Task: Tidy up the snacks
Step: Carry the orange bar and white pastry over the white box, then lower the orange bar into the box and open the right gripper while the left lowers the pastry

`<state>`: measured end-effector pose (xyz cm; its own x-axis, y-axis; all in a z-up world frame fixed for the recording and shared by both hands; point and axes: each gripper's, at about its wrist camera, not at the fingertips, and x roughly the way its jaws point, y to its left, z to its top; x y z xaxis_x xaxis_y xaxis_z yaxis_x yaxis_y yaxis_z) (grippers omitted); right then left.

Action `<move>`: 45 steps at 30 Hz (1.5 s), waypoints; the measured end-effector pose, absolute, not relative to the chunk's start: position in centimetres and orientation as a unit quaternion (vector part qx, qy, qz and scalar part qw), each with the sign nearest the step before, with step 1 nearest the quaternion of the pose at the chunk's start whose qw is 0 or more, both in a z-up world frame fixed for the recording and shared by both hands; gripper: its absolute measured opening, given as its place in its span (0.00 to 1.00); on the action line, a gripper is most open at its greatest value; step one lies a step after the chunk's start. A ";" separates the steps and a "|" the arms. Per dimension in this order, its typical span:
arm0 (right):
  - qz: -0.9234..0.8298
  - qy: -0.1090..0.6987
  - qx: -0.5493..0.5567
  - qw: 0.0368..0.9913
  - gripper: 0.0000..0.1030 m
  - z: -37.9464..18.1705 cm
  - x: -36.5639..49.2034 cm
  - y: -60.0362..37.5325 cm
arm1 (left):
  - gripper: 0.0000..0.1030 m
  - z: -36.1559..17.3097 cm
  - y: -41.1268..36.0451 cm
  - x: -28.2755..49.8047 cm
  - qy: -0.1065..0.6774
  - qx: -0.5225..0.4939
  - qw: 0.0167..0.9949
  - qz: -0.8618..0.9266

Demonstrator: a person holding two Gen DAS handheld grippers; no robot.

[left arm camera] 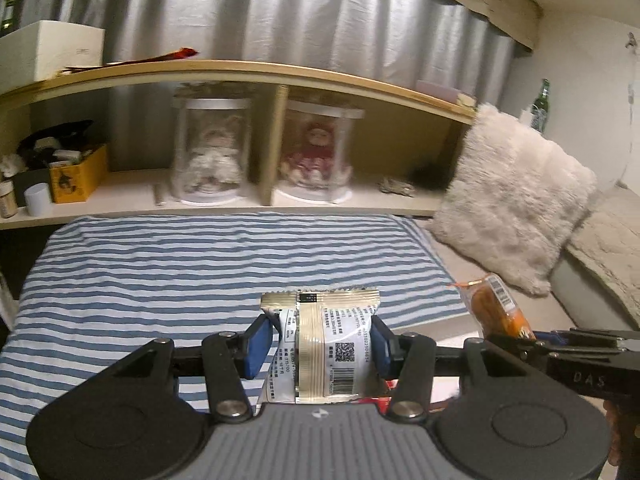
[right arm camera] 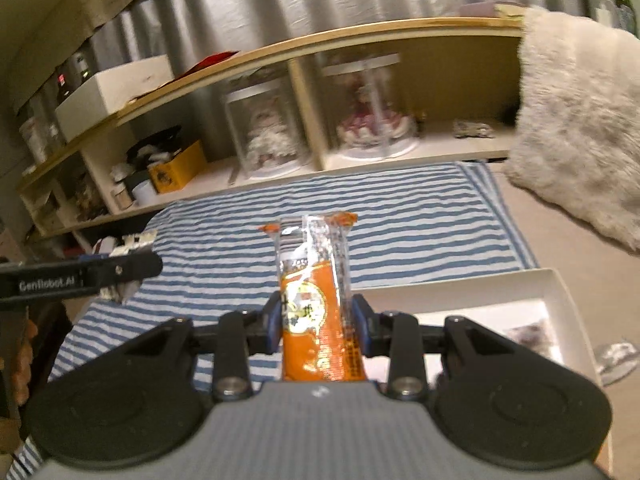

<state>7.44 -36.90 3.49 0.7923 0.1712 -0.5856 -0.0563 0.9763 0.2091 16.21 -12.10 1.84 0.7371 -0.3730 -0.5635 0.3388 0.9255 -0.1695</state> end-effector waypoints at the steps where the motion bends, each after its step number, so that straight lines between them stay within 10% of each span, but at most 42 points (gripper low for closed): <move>1: 0.056 0.315 0.092 0.943 0.39 3.4 7.4 -37.3 | 0.51 1.8 -12.9 16.1 0.309 -0.028 0.931 -0.194; 18: 0.019 0.365 0.045 0.930 0.40 -0.9 9.4 -42.2 | 0.51 -3.0 -21.2 17.7 0.358 -0.049 0.901 -0.241; 37: -0.159 0.371 0.303 0.863 0.41 -6.1 12.9 -50.4 | 0.51 -9.6 -25.4 20.7 0.418 -0.075 0.864 -0.271; 45: -0.107 0.367 0.419 0.823 0.65 -9.0 14.9 -51.3 | 0.51 -10.3 -25.6 21.8 0.421 -0.068 0.863 -0.269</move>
<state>14.87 -51.31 -9.04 0.7073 0.1328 -0.6943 0.4837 0.6255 0.6123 21.82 -25.56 -10.33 0.5003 -0.5225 -0.6904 0.4074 0.8457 -0.3448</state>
